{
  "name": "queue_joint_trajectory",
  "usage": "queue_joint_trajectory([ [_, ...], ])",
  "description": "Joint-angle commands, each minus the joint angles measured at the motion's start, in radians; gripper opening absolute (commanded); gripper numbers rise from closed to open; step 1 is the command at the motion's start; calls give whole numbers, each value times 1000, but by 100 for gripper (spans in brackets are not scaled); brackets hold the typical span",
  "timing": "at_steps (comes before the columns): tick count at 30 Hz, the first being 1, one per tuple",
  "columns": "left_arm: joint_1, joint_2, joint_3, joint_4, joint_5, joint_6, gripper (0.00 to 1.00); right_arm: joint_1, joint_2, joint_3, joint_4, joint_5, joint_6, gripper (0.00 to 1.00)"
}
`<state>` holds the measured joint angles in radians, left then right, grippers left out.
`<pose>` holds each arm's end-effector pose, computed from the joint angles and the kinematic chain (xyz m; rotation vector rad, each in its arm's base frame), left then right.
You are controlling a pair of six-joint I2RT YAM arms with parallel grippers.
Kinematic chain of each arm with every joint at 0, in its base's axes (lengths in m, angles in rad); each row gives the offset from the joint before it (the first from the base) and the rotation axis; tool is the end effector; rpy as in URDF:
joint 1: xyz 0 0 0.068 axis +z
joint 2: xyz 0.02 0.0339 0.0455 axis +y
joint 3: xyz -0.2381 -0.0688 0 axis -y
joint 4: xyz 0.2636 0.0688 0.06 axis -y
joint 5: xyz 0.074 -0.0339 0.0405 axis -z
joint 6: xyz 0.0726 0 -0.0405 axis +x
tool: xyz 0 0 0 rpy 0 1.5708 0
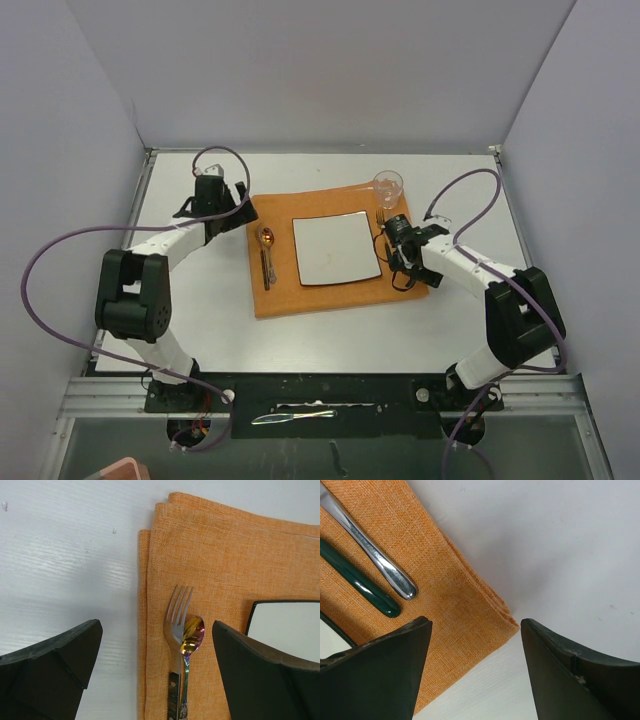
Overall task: Set the dinner table for one person
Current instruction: Adjust the napkin at the center of the board.
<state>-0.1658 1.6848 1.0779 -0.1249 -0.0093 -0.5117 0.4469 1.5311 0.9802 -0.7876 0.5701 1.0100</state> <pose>0.4014 -0.0665 0.1510 -0.4050 2.2905 -0.3345 0.2854 0.0933 0.1331 0.7985 2.4445 -0.3624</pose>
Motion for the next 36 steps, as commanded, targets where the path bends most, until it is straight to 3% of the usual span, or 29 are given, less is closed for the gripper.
queue_joint_trajectory([
  [1, 15, 53, 56, 86, 18, 2, 92, 7, 17, 24, 21, 6, 48, 73],
  [15, 15, 218, 118, 182, 53, -26, 86, 6, 45, 19, -4, 4, 92, 67],
  [22, 15, 291, 146, 225, 89, -41, 67, 10, 71, 28, -23, 1, 123, 64],
  [25, 15, 303, 147, 250, 102, -45, 52, 12, 84, 26, -26, -1, 139, 55],
  [26, 15, 305, 146, 256, 104, -46, 45, 12, 89, 25, -27, 1, 148, 47],
  [28, 15, 306, 143, 270, 106, -48, 34, 14, 103, 19, -27, 1, 165, 29],
  [30, 14, 306, 144, 275, 105, -47, 27, 19, 118, 15, -27, -4, 183, 2],
  [36, 14, 309, 175, 268, 106, -26, 20, 47, 131, -23, -33, 2, 246, 0],
])
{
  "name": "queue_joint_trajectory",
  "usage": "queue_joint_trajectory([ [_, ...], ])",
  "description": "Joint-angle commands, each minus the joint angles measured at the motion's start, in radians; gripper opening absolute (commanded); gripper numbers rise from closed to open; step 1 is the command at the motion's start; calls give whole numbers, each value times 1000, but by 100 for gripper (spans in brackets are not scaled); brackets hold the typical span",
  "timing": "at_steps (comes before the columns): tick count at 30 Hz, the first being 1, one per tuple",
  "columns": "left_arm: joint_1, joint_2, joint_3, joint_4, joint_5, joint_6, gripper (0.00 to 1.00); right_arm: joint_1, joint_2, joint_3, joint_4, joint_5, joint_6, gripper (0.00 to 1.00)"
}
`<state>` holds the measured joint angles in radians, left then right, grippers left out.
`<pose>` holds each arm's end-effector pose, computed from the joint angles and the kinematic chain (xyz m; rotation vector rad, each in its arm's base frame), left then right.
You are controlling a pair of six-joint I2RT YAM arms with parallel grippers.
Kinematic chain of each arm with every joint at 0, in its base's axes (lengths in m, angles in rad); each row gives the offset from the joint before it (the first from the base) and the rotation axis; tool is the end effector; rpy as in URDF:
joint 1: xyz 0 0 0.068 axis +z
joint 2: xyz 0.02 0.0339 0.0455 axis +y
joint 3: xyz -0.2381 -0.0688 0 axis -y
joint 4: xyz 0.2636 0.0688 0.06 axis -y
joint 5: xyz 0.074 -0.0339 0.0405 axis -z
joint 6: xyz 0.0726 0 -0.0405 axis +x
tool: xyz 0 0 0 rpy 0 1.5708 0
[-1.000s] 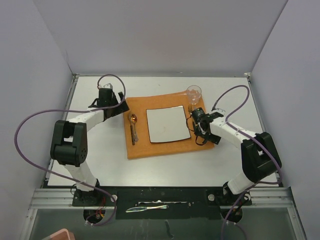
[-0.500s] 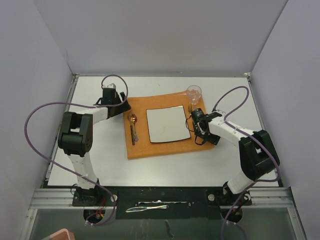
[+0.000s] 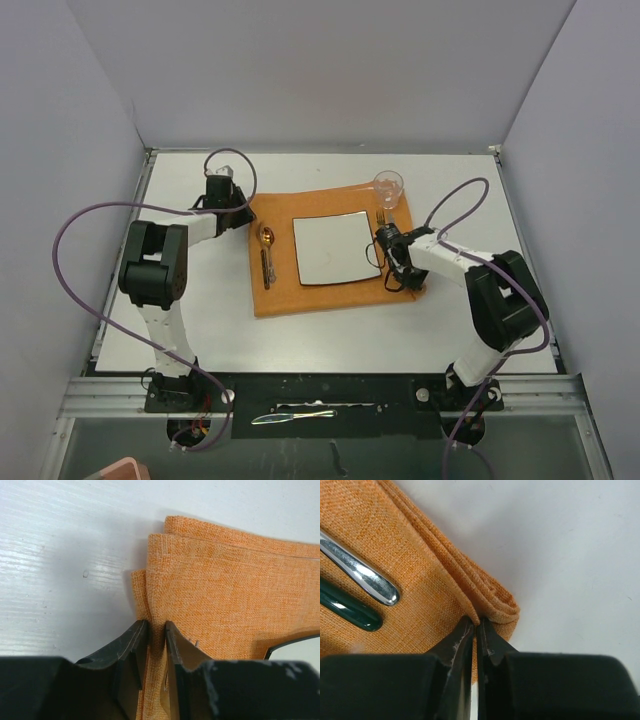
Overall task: Set the dinner table for one person
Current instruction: Adjust the napkin at the center of the board.
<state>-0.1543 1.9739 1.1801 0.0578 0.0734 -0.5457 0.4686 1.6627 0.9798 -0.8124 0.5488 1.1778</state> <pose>0.4434 -0.0743 0.0883 -0.4185 2.3075 -0.4374 0.2798 0.0992 0.0952 0.9486 2.4807 -0.4347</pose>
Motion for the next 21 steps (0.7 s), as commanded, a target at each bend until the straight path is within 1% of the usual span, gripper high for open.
queue_joint_trajectory([
  [1, 2, 22, 80, 81, 23, 9, 20, 33, -3, -29, -18, 32, 87, 0],
  [5, 1, 30, 104, 70, 23, 10, 19, 77, -31, -59, -81, 60, 152, 0],
  [9, -3, 32, 124, 68, 25, 10, 19, 136, -71, -84, -115, 81, 179, 0],
  [16, -20, 33, 146, 55, 20, 9, 19, 179, -106, -116, -167, 78, 221, 0],
  [21, -30, 17, 162, 30, 3, 32, 19, 182, -109, -80, -205, 127, 207, 0],
])
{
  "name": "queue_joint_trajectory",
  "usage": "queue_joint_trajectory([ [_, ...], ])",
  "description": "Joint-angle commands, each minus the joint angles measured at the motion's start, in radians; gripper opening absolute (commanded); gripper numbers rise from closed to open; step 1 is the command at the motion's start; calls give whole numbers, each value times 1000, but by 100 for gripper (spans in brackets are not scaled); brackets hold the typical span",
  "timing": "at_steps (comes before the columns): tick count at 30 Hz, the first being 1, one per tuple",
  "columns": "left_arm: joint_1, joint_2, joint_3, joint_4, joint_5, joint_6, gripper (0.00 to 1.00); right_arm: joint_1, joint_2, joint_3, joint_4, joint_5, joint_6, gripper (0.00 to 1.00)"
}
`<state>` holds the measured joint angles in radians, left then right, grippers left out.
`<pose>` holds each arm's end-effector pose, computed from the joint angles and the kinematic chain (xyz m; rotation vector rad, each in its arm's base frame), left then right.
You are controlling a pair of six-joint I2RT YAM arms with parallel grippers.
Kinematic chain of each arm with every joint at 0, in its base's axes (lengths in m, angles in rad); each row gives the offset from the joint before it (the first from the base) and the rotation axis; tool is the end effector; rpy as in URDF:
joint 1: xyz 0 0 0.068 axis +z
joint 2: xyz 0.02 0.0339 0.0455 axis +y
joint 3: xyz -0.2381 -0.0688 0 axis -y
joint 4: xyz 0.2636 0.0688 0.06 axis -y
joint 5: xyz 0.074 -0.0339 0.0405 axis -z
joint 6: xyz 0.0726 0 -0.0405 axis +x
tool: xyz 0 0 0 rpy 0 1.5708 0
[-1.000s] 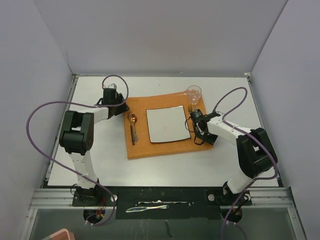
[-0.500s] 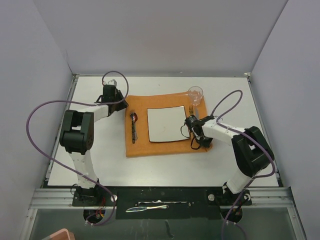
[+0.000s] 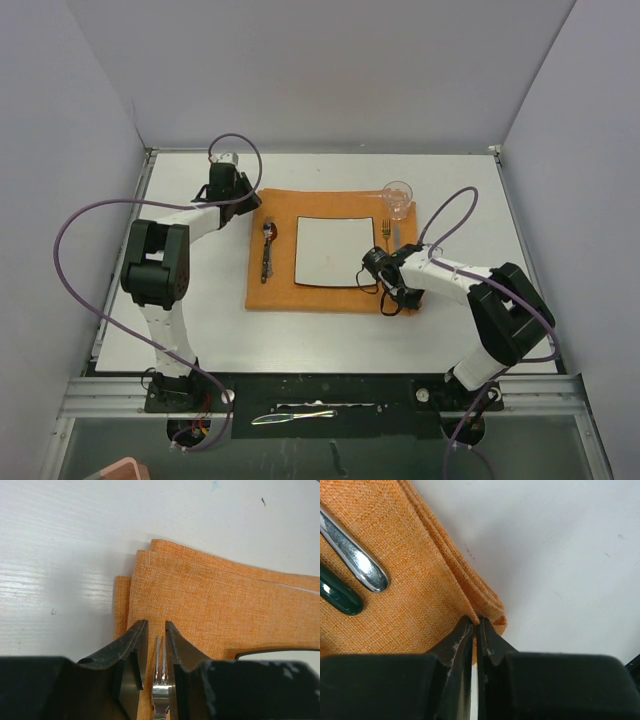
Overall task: Set the dinner table for one person
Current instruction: Adjust the napkin at the center of the board.
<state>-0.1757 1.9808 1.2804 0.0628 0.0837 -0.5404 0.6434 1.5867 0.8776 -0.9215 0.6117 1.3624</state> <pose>0.4644 -0.0886 0.1207 -0.3612 2.2205 -0.4852 0.2290 0.1196 0.0923 0.8954 2.4526 -0.5092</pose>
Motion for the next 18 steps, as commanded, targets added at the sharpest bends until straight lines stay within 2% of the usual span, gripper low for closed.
queue_joint_trajectory([
  [1, -10, 1, 62, 20, -12, 35, 19, 8, -33, 40, -110, 86, 9, 2],
  [2, -10, -10, 61, 15, -15, 47, 19, 10, -33, 65, -131, 107, -2, 9],
  [3, -10, -23, 60, 11, -19, 54, 19, 12, -30, 92, -165, 124, -6, 21],
  [5, -10, -45, 66, -6, -27, 71, 21, 17, -13, 156, -233, 156, -4, 52],
  [7, -10, -75, 74, -30, -35, 92, 23, 38, 9, 226, -306, 199, 10, 72],
  [10, -10, -165, 60, -72, -76, 130, 34, 110, 9, 313, -324, 359, -52, 81],
  [11, -10, -201, 44, -77, -84, 155, 43, 138, -5, 320, -261, 419, -120, 83],
  [13, -10, -266, 33, -124, -98, 207, 67, 189, -84, 254, 98, 498, -556, 84],
  [14, -11, -289, 42, -158, -104, 237, 76, 200, -171, 153, 351, 466, -812, 86],
  [15, -14, -317, 50, -189, -110, 269, 79, 183, -251, 72, 617, 343, -1070, 94],
  [16, -16, -347, 53, -220, -112, 297, 81, 151, -328, 12, 779, 155, -1214, 99],
  [17, -21, -383, 56, -246, -109, 337, 82, 97, -392, -18, 874, 7, -1279, 98],
  [18, -30, -419, 57, -274, -104, 371, 82, 65, -435, -22, 893, -117, -1301, 98],
])
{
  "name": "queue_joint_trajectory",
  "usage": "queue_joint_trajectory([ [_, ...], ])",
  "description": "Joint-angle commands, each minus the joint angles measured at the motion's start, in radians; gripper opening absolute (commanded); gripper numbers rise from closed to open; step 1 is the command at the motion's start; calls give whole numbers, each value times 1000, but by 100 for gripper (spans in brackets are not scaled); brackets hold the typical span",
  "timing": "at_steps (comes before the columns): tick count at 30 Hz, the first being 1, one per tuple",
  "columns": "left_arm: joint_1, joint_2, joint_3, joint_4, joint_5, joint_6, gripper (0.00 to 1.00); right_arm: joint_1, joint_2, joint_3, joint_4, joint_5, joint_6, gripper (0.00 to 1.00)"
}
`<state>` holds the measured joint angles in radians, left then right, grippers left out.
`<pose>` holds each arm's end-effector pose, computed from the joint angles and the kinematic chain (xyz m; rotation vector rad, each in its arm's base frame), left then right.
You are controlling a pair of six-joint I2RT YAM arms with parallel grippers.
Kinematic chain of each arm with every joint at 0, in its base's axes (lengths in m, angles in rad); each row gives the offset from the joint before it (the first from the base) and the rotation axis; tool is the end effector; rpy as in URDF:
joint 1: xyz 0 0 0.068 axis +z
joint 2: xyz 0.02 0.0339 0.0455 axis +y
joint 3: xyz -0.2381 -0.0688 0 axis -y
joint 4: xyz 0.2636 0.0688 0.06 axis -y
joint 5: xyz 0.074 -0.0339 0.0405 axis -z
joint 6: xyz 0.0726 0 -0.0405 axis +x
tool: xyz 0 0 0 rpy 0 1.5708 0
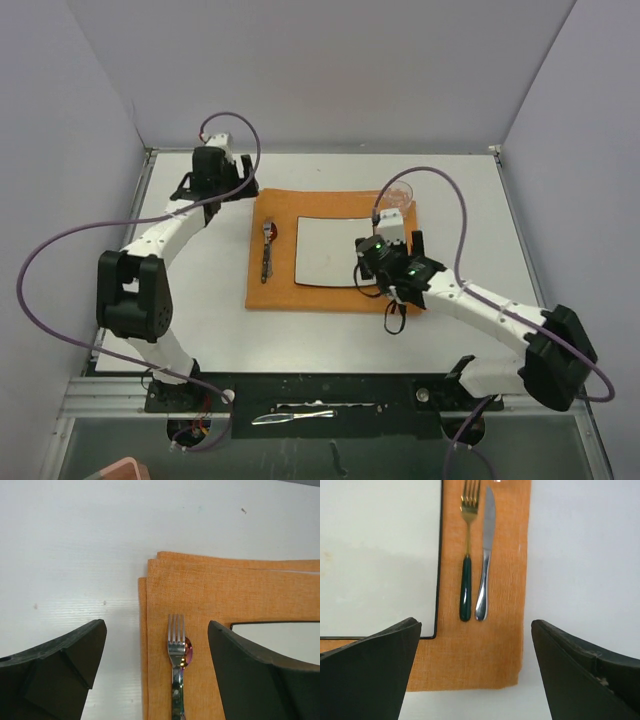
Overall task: Set the dinner table for one person
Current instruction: Adjust the napkin at the center of the board.
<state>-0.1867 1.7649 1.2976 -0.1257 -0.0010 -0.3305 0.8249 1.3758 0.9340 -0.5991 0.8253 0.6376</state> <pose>0.4421 -0.0834 0.2000 -0.1571 2.1732 -0.2954 0.2428 0.1842 0.1823 0.0544 2.2136 -0.3181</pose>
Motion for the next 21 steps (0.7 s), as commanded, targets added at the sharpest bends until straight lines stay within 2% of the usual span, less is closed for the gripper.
queue_joint_trajectory([
  [1, -30, -239, 38, -108, -13, 205, 83, -174, -246, -60, 554, -433, -596, 98],
  [4, -85, -369, 1, -141, -8, 324, 86, -233, -256, 25, 494, -525, -684, 98],
  [6, -94, -485, -69, -110, 27, 358, 87, -256, -302, 20, 558, -571, -756, 98],
  [9, -94, -675, -242, -10, 25, 396, 90, -329, -378, -14, 629, -725, -799, 98],
  [12, -89, -836, -418, 43, -16, 393, 95, -369, -421, -72, 608, -703, -765, 98],
  [15, -91, -962, -580, 33, -79, 366, 95, -386, -491, -238, 629, -657, -699, 98],
  [18, -88, -1037, -633, 1, -130, 345, 95, -403, -567, -328, 644, -578, -649, 98],
  [21, -79, -1065, -666, 30, -178, 356, 97, -479, -577, -323, 611, -627, -637, 98],
])
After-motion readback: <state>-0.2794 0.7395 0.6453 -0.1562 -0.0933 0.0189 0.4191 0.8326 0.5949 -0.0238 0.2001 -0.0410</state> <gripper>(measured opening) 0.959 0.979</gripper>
